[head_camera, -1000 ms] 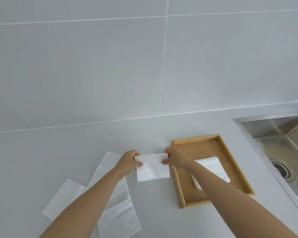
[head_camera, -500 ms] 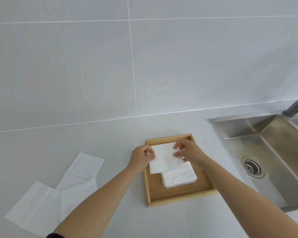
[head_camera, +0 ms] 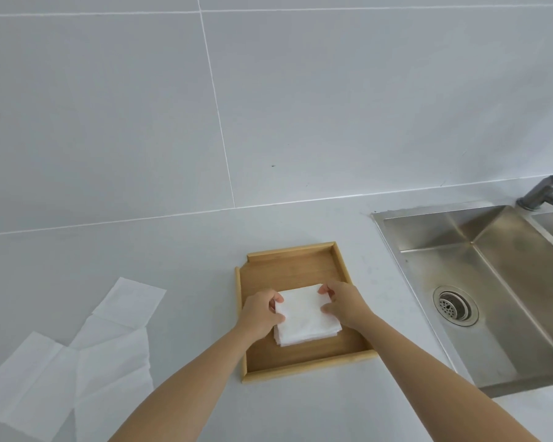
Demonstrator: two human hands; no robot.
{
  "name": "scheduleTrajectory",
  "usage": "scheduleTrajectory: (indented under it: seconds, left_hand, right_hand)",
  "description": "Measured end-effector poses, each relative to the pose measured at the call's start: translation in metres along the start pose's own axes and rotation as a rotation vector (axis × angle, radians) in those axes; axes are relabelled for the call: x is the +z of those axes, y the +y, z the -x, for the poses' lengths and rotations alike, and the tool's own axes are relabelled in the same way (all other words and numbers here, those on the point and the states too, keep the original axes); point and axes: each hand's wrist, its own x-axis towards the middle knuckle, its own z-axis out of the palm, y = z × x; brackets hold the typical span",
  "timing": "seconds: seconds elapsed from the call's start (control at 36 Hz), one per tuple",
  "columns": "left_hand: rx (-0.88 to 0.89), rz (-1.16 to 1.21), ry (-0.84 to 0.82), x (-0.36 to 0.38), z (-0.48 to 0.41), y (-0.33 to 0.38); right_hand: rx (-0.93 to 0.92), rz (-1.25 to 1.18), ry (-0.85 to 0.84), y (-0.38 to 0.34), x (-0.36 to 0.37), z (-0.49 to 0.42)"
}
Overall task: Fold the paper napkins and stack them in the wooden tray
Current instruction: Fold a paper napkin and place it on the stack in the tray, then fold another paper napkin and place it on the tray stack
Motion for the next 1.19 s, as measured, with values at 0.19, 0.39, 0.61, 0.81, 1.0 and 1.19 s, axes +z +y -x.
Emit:
scheduleTrajectory:
  seconds: [0.19,0.39,0.61,0.81,1.0,1.19]
  left_hand:
    - [0.086,-0.205,-0.030,0.001,0.002,0.001]
    - [0.277,-0.590,-0.021,-0.008,0.004,0.011]
    - [0.219,-0.817,0.068,-0.053,0.015,-0.007]
    - [0.116,-0.919,0.276,-0.108,0.042,-0.050]
    - [0.027,-0.921,0.314,-0.161,0.070,-0.103]
    - [-0.014,-0.777,0.275,-0.199,0.096,-0.159]
  right_hand:
    - [-0.009,0.192,-0.064,0.002,0.000,0.002]
    - [0.031,0.410,-0.127,-0.003,-0.016,0.011]
    - [-0.105,0.518,-0.006,-0.047,-0.022,0.022]
    - [-0.264,0.642,0.083,-0.104,0.003,0.031]
    - [-0.401,0.667,0.104,-0.158,0.057,0.025]
    - [-0.443,0.698,-0.028,-0.213,0.115,0.031]
